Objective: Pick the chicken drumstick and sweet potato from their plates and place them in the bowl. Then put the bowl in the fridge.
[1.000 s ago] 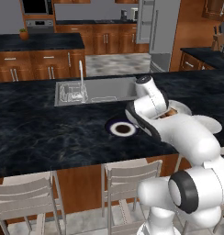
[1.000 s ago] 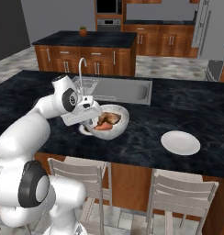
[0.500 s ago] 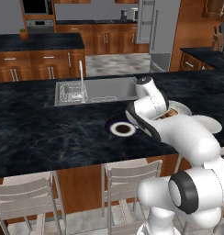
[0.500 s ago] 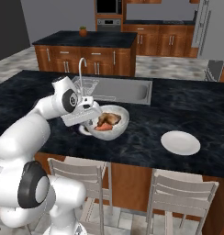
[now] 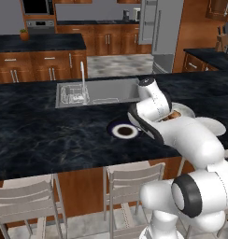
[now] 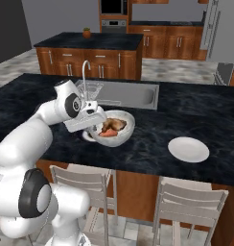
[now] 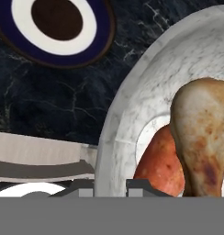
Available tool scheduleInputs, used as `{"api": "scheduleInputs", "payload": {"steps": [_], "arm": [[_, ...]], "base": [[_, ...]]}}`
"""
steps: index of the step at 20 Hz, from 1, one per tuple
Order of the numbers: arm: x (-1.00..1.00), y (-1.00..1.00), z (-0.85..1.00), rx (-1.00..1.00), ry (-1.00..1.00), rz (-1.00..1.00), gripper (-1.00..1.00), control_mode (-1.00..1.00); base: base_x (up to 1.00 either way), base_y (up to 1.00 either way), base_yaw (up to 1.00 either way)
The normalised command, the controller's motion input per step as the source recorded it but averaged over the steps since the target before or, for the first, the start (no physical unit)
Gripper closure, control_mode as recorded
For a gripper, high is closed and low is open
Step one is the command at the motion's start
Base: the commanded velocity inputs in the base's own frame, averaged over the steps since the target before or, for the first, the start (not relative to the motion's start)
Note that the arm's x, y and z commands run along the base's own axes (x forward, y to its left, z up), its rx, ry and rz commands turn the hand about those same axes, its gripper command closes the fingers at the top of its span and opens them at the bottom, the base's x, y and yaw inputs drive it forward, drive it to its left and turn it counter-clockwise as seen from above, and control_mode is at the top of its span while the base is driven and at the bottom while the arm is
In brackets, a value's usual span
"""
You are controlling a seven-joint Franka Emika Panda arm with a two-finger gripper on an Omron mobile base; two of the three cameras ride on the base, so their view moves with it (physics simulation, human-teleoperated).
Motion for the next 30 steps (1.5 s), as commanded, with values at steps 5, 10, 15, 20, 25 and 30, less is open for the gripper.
{"api": "scheduleInputs", "payload": {"steps": [5, 10, 15, 20, 25, 30], "arm": [[0.00, 0.00, 0.00, 0.00, 0.00, 0.00, 1.00, 1.00], [0.00, 0.00, 0.00, 0.00, 0.00, 0.00, 1.00, 1.00], [0.00, 0.00, 0.00, 0.00, 0.00, 0.00, 1.00, 1.00], [0.00, 0.00, 0.00, 0.00, 0.00, 0.00, 1.00, 1.00], [0.00, 0.00, 0.00, 0.00, 0.00, 0.00, 1.00, 1.00], [0.00, 0.00, 0.00, 0.00, 0.00, 0.00, 1.00, 1.00]], "base": [[-0.46, 0.00, 0.03], [-0.57, 0.24, 0.00], [-0.30, 0.78, -0.01], [-0.09, 0.92, -0.02], [-0.03, 0.92, -0.02], [0.00, 0.90, -0.07]]}}
